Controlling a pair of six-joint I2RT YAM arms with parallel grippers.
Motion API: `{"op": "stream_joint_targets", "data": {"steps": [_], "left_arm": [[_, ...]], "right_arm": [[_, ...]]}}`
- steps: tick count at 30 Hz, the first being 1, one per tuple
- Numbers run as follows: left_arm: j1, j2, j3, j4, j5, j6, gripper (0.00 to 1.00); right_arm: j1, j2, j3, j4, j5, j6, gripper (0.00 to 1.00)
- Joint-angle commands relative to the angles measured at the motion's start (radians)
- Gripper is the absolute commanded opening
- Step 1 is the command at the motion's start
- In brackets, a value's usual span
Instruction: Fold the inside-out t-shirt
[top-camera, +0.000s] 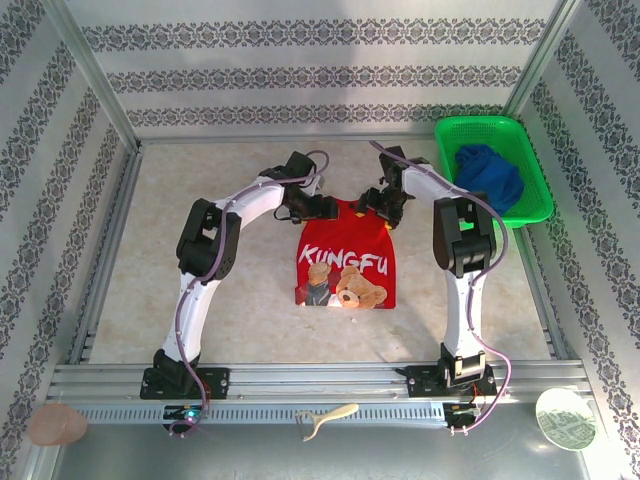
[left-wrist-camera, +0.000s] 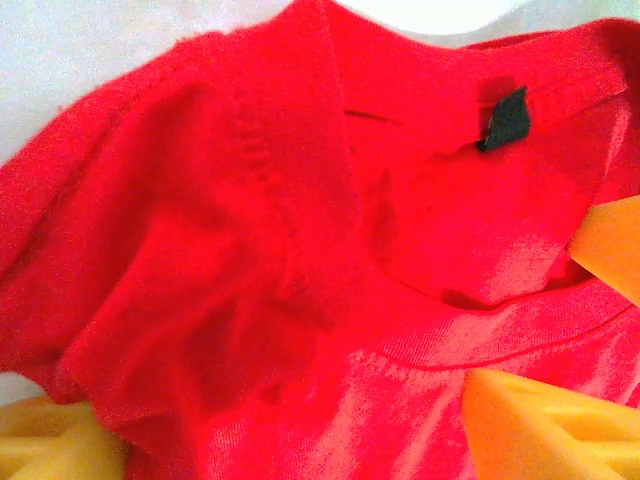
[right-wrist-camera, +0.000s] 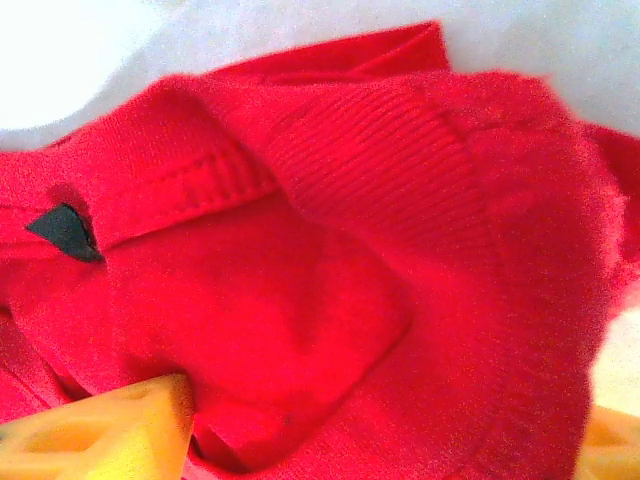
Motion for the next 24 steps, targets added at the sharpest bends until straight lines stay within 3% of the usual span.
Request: {"op": "stream_joint_targets", "data": {"steps": [1,5,8,11,13,16,19,21,22,23,24], "left_arm": [[-0.015,-0.018,-0.09,0.071,0.056,-0.051,0.71],[0.003,-0.031,-0.166,0.183,0.083,-0.103,0.66],[0.016,-0.027,-0.202,0.282,0.123,-0.159,0.54],[0.015,-0.012,-0.2,0.302,0.138,-0.164,0.49],[0.016,-0.004,-0.199,0.306,0.146,-0.161,0.47],[0.015,0.005,-0.206,0.321,0.157,-0.161,0.29],[0.017,0.013,-0.22,0.356,0.168,-0.17,0.11],[0.017,0.017,-0.228,0.377,0.164,-0.177,0.17],[0.017,0.021,-0.229,0.383,0.159,-0.179,0.38],[0.017,0.025,-0.226,0.383,0.156,-0.18,0.5],[0.017,0.033,-0.222,0.384,0.16,-0.182,0.51]], "right_arm": [[0.002,0.003,-0.052,0.027,-0.051,0.047,0.68],[-0.011,-0.009,-0.093,0.064,-0.049,0.074,0.68],[-0.018,-0.003,-0.114,0.097,-0.072,0.104,0.66],[-0.018,0.007,-0.12,0.128,-0.098,0.127,0.59],[-0.016,0.015,-0.116,0.141,-0.11,0.139,0.48],[-0.013,0.022,-0.115,0.154,-0.12,0.154,0.33],[-0.013,0.03,-0.119,0.17,-0.123,0.177,0.27],[-0.016,0.04,-0.119,0.184,-0.133,0.201,0.34],[-0.015,0.049,-0.116,0.186,-0.137,0.215,0.4],[-0.015,0.057,-0.114,0.194,-0.145,0.225,0.39],[-0.014,0.064,-0.116,0.205,-0.155,0.238,0.35]]}}
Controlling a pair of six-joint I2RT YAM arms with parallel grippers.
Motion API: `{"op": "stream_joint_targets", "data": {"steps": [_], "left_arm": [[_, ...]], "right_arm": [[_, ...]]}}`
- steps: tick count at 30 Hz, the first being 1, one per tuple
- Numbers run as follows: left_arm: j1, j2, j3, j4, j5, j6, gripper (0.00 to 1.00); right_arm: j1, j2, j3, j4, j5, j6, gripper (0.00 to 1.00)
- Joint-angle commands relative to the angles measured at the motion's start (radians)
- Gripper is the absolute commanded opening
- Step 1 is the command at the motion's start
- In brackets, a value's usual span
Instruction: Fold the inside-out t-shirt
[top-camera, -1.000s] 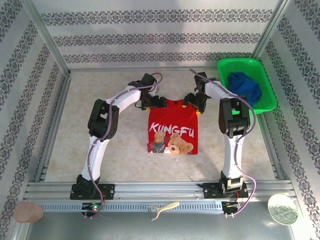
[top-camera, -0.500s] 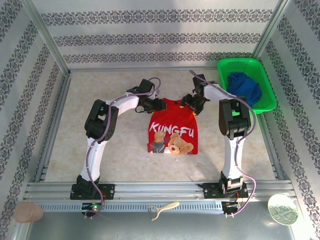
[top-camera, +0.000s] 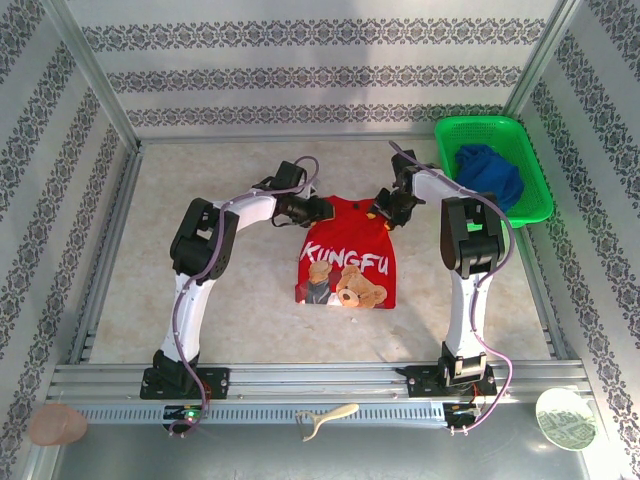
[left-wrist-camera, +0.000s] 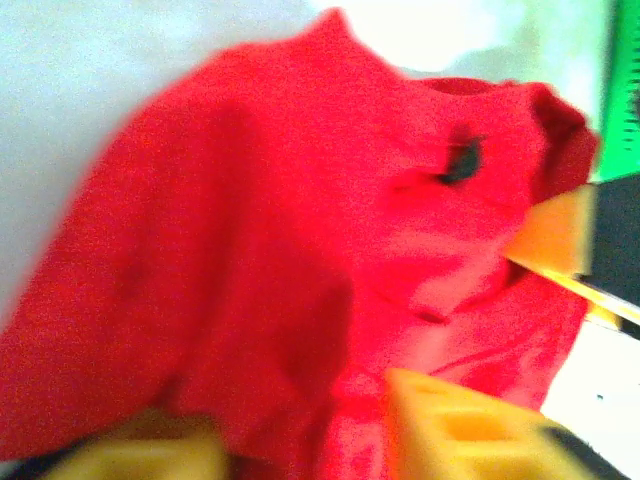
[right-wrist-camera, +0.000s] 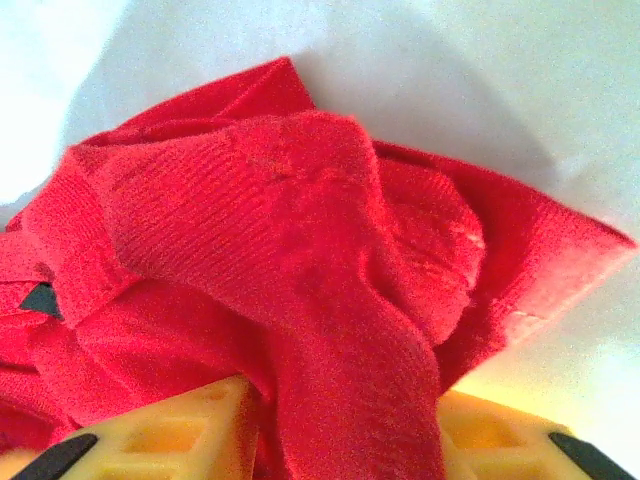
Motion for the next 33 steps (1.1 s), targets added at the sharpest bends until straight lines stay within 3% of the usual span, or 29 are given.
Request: {"op": "stream_joint_targets", "data": {"steps": [1,2,3,5,6,15,21,26,33], "left_arm": [[-0.015,0.072,-0.014,0.025,-0.017,-0.005,0.51],[-0.015,0.081,-0.008,0.027,-0.006,-0.008,0.47],[-0.014,0.091,-0.002,0.033,0.003,-0.011,0.35],[-0.013,0.097,-0.009,0.064,0.019,-0.019,0.04],[-0.009,0.091,-0.023,0.088,0.02,-0.03,0.0],[0.055,-0.155,-0.24,0.291,-0.031,-0.138,0.0],[0.074,-0.145,-0.228,0.307,-0.034,-0.156,0.0],[0.112,-0.072,-0.091,0.293,-0.032,-0.163,0.0],[0.153,0.02,0.357,0.138,-0.028,-0.141,0.0]], "right_arm": [[0.034,0.095,-0.024,0.124,-0.095,0.058,0.25],[0.034,0.097,-0.028,0.136,-0.102,0.066,0.15],[0.033,0.096,-0.034,0.152,-0.108,0.072,0.04],[0.027,0.082,-0.054,0.185,-0.122,0.075,0.0],[0.023,0.063,-0.072,0.206,-0.128,0.076,0.0],[-0.006,-0.169,-0.25,0.341,-0.173,0.127,0.0],[0.004,-0.163,-0.21,0.355,-0.183,0.143,0.0],[0.001,-0.047,-0.016,0.319,-0.204,0.16,0.0],[-0.01,0.104,0.473,0.24,-0.26,0.166,0.0]]}}
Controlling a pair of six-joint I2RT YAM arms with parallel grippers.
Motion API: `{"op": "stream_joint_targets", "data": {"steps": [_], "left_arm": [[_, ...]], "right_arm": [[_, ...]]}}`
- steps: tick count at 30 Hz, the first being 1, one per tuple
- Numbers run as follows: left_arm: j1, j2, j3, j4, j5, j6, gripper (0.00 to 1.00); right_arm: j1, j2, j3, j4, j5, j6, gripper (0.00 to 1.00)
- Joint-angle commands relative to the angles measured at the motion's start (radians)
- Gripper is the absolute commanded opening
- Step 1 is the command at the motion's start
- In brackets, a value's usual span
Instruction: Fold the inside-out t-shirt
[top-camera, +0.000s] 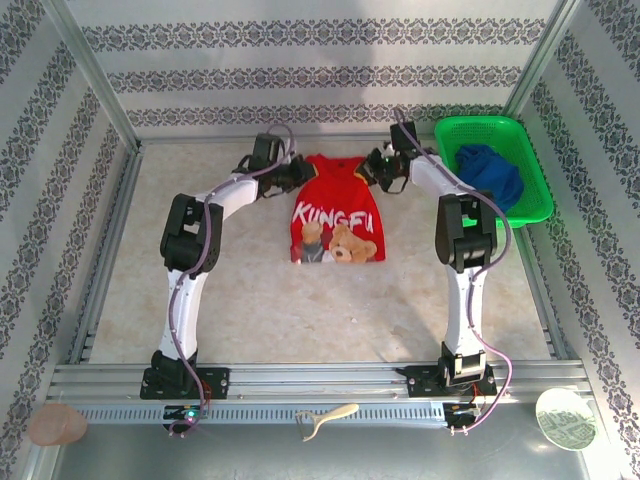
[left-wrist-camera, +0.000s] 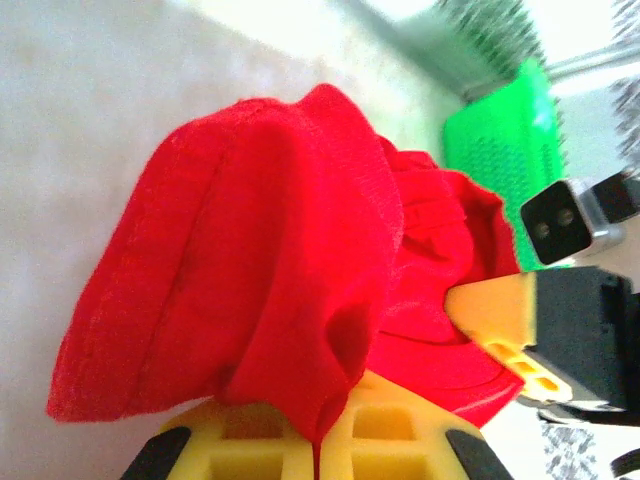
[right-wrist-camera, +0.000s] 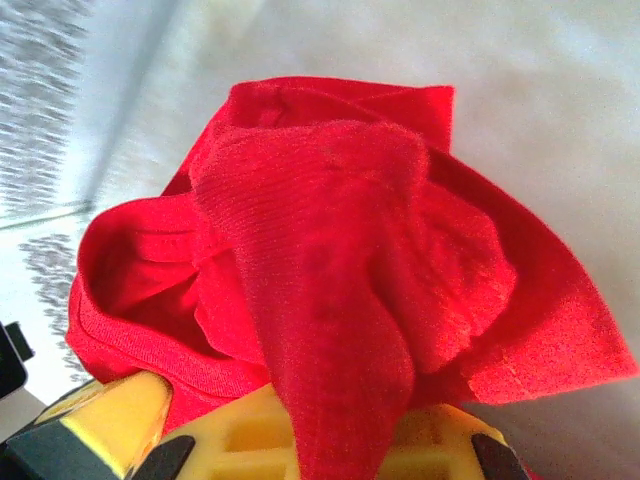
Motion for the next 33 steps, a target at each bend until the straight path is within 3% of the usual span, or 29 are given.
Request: {"op": "stream_joint_targets", "data": {"steps": [1,5,8,17,20,23,27,33], "left_arm": [[0.019,-0.01,0.205,-0.063,0.004,0.013,0.0],[0.017,-0.087,0.247,-0.076,0.002,0.041,0.0],[0.017,-0.178,0.105,-0.023,0.008,0.055,0.0],[0.005,-0.472,-0.65,0.313,0.021,0.061,0.0],[-0.011,-0.547,-0.826,0.352,0.022,0.073,0.0],[-0.038,-0.613,-0.917,0.302,-0.013,0.122,0.0],[-0.06,-0.643,-0.949,0.263,-0.084,0.155,0.0],[-0.062,-0.577,-0.863,0.203,-0.191,0.217,0.0]], "right_arm": [[-0.006,0.002,0.225,-0.038,-0.059,0.01,0.0],[-0.01,-0.064,0.323,-0.084,-0.035,-0.053,0.0],[-0.002,-0.165,0.189,-0.044,-0.012,-0.087,0.0],[0.056,-0.539,-0.722,0.394,0.025,-0.108,0.0],[0.077,-0.649,-0.989,0.476,0.063,-0.115,0.0],[0.083,-0.742,-1.15,0.502,0.11,-0.109,0.0],[0.086,-0.79,-1.198,0.489,0.156,-0.116,0.0],[0.085,-0.731,-1.086,0.445,0.231,-0.152,0.0]]}}
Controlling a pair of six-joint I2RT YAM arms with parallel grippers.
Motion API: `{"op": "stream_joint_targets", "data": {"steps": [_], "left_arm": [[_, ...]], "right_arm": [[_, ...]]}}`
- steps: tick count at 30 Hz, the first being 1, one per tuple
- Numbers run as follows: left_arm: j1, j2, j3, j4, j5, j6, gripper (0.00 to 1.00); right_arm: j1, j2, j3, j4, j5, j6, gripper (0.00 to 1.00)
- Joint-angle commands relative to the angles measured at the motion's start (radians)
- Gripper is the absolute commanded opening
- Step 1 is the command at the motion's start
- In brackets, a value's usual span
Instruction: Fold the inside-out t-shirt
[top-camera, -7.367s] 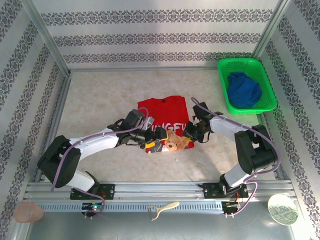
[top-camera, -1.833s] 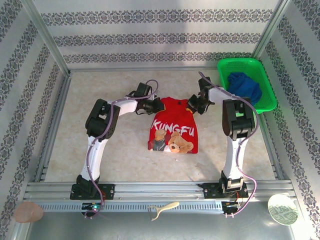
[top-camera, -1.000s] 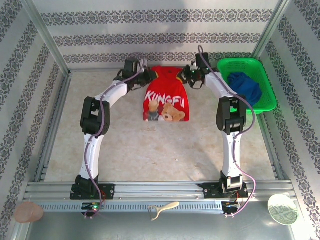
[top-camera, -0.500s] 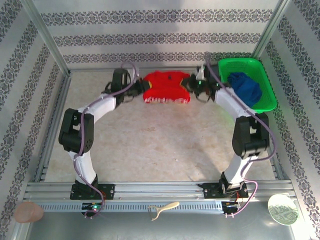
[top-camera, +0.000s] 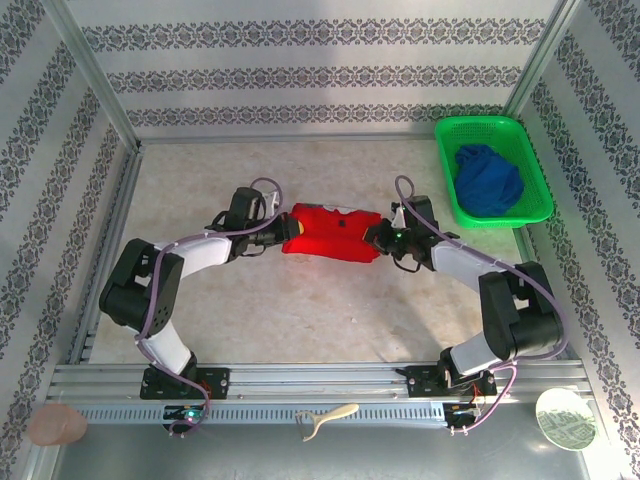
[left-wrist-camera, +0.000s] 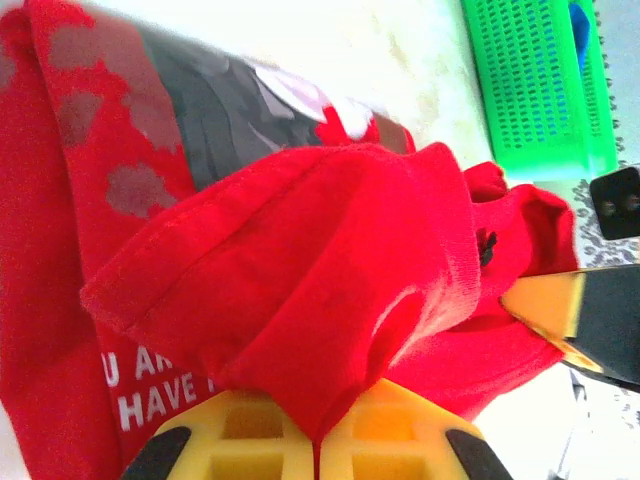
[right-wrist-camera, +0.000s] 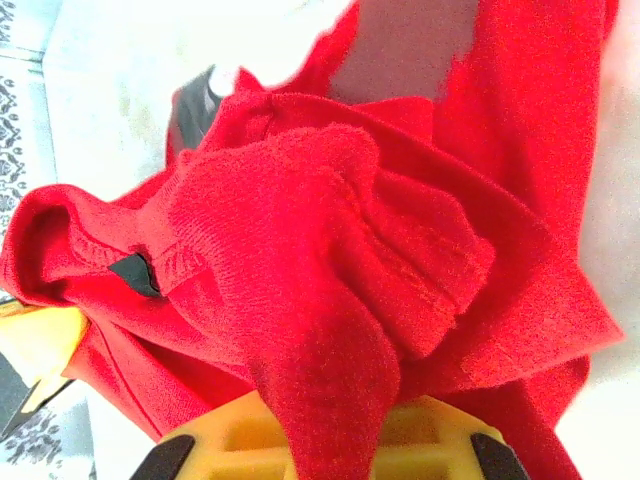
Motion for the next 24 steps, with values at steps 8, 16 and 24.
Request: {"op": "stream_joint_targets", "data": {"steps": [8,16,24], "left_arm": [[0.023,0.269,0.281,-0.068,-0.174,0.128,0.0],[0.026,0.356,0.3,-0.076,-0.201,0.132,0.0],[0.084,0.237,0.3,-0.094,-0.206,0.096,0.55]], "right_arm": [[-0.048,0.287,0.282,-0.069,0.19,-0.025,0.0],[-0.054,0.422,0.354,-0.125,0.213,0.042,0.0],[-0.103,0.197,0.332,-0.237,0.219,-0.067,0.62]]}}
